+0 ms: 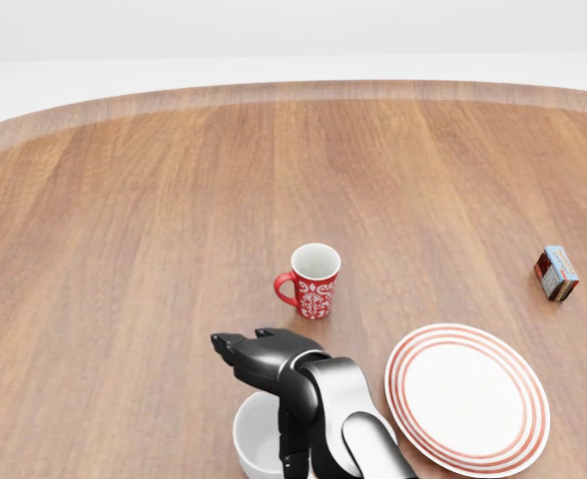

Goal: Put the white mug on the plate.

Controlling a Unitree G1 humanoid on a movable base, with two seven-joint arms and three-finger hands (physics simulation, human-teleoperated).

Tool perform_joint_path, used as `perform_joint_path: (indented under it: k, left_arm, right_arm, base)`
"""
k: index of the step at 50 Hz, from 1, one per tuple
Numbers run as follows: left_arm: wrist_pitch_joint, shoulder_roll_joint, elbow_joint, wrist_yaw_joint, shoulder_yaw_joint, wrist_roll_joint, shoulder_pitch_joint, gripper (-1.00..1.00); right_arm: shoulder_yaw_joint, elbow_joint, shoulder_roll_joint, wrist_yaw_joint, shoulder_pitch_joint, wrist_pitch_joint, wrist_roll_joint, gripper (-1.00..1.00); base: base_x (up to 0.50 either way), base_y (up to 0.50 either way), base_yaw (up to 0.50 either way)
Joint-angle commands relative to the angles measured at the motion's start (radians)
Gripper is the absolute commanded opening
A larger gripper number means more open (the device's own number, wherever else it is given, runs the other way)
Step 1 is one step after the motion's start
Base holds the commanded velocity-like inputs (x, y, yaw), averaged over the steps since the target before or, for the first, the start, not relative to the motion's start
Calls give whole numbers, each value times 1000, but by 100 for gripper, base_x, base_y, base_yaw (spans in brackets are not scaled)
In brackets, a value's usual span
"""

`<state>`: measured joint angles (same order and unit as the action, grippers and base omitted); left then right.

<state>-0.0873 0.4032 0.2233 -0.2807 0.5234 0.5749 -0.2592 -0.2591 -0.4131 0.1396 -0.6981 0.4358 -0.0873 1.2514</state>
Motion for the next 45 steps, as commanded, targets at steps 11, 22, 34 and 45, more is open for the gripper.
perform_joint_path:
  k: [11,22,34,45]
  left_arm:
    - [0,-2,3,1,-1,-2,1,100]
    - [0,-4,2,2,0,-3,3,100]
    - [0,-4,8,0,1,-1,3,100]
    - [0,-3,12,-2,1,1,3,100]
  right_arm:
    - [1,-112,6,0,-15,0,-64,100]
    - [-5,-124,2,0,-14,0,-77,100]
    - [-7,-150,2,0,-19,0,-90,100]
    - [-3,-175,-1,0,-15,0,-102,100]
  base:
    - [0,0,0]
    - [0,0,0]
    - [0,0,0]
    - [0,0,0]
